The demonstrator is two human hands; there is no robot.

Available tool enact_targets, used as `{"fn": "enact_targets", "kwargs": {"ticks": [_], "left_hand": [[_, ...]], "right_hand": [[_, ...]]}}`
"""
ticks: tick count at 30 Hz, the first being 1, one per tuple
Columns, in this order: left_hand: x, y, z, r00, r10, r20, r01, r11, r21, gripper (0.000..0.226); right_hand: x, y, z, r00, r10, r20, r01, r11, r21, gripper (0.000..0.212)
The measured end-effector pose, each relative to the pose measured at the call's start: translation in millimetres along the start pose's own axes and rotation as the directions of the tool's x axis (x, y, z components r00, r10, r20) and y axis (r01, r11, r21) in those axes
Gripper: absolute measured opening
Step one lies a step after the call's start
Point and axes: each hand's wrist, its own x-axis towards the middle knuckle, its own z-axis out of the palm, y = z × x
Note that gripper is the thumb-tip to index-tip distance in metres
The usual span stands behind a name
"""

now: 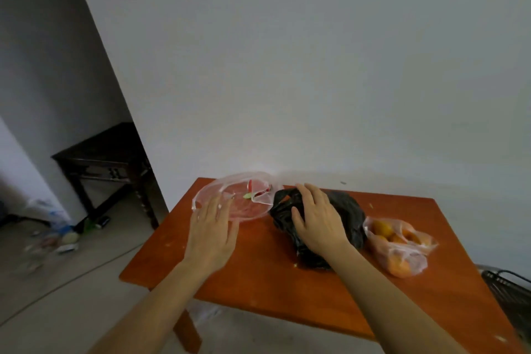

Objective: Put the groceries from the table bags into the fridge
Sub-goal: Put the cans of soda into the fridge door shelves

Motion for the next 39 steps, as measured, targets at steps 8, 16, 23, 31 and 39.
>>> {"fn": "enact_targets", "kwargs": {"ticks": [8,16,23,31,39], "left_hand": [[135,-56,53,0.991,-0.066,0.114,0.053,0.992,0.119,0.049],[203,-119,114,0.967,-0.104,0.234,0.092,0.994,0.062,0.046],[294,-187,213,0.916,0.077,0.394,-0.091,0.996,0.018,0.039],[398,-237,334,0.805,0.101,0.584,-0.112,0.994,-0.017,0.051],[422,-259,410,0.734,0.047,0.677,0.112,0.976,-0.189,0.036]], "right_hand": [[162,23,88,0.979,-0.058,0.196,0.025,0.986,0.168,0.041],[252,0,192,0.865,-0.203,0.460,0.017,0.926,0.377,0.033],[322,28,284,0.755,0.067,0.652,-0.304,0.918,0.257,0.036],[387,74,361,0.719,0.363,0.593,-0.410,0.910,-0.060,0.060],[399,92,431,0.637,0.388,0.666,-0.345,0.916,-0.204,0.089]]}}
